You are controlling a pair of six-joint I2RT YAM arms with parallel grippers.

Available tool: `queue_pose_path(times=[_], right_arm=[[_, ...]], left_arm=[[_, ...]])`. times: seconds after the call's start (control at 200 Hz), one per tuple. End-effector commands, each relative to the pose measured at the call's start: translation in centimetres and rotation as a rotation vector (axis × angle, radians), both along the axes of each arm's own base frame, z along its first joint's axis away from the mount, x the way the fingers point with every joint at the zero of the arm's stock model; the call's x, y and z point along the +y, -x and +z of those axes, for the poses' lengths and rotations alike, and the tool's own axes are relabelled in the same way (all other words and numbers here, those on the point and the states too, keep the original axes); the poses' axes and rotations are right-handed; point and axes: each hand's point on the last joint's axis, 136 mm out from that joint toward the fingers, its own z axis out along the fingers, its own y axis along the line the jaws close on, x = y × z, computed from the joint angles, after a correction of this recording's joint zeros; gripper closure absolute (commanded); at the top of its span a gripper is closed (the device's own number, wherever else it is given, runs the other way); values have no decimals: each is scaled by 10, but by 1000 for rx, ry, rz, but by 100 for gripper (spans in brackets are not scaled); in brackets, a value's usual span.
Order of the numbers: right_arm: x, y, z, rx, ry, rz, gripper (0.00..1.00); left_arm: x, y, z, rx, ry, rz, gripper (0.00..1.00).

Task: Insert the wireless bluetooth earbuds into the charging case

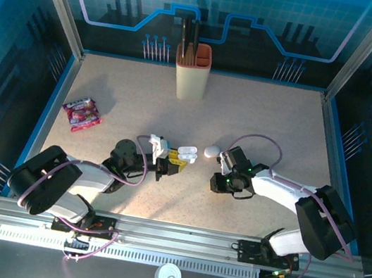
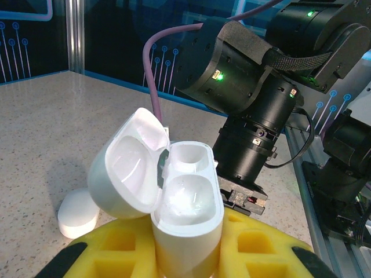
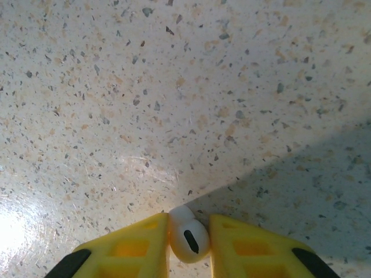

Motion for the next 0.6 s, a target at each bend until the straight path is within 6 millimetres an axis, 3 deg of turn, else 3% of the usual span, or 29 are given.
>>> queue_pose_path(times=[0.0, 0.245, 0.495, 0.595], right_arm=[[5, -5, 13, -35, -30, 15, 79], [17, -22, 63, -328, -60, 148, 82], [30, -22, 157, -666, -110, 278, 82], [40, -9, 187, -789, -114, 424, 80]], left_arm=[[-3, -2, 20, -49, 47, -23, 84], [-4, -1, 13, -30, 26, -30, 85], [-4, 8, 5, -1, -24, -67, 84], [-5, 16, 1, 24, -59, -108, 84]])
